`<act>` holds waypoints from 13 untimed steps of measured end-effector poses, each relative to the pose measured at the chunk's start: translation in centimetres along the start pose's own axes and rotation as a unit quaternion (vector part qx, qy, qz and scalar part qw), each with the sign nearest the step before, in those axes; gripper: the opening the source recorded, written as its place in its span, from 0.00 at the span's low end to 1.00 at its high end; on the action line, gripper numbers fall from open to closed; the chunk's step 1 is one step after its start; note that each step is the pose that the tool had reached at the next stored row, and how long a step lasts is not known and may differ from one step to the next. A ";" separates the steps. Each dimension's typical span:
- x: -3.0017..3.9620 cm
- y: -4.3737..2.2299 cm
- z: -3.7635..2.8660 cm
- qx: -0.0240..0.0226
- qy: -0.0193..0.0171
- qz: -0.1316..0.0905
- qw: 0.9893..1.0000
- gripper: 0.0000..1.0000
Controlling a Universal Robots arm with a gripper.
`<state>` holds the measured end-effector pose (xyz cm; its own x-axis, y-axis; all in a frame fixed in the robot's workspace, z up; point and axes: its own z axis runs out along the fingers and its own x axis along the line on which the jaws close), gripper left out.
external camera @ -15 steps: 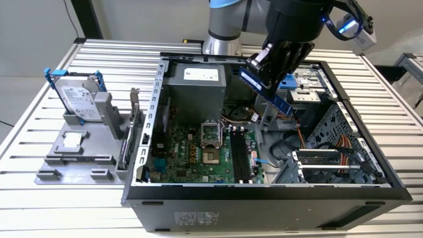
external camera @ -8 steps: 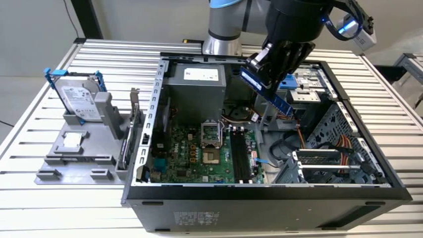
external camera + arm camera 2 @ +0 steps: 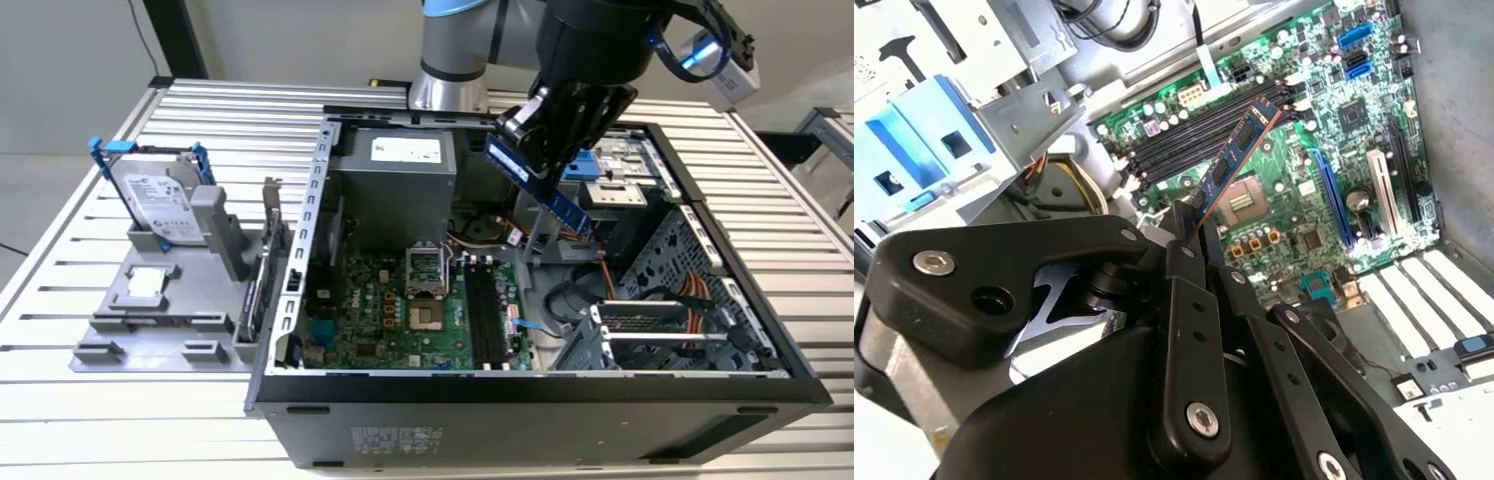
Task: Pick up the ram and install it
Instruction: 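Insert the ram into the slot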
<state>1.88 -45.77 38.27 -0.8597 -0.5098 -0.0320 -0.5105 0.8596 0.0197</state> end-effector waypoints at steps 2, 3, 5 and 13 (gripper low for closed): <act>0.00 0.00 0.00 0.000 0.000 0.002 1.000 0.00; 0.00 0.00 0.00 0.000 0.000 0.003 1.000 0.00; 0.00 0.00 0.01 0.000 0.000 0.006 1.000 0.00; 0.00 0.00 0.00 0.001 0.000 0.015 1.000 0.00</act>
<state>1.88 -45.77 38.27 -0.8745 -0.4840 -0.0320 -0.4847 0.8745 0.0196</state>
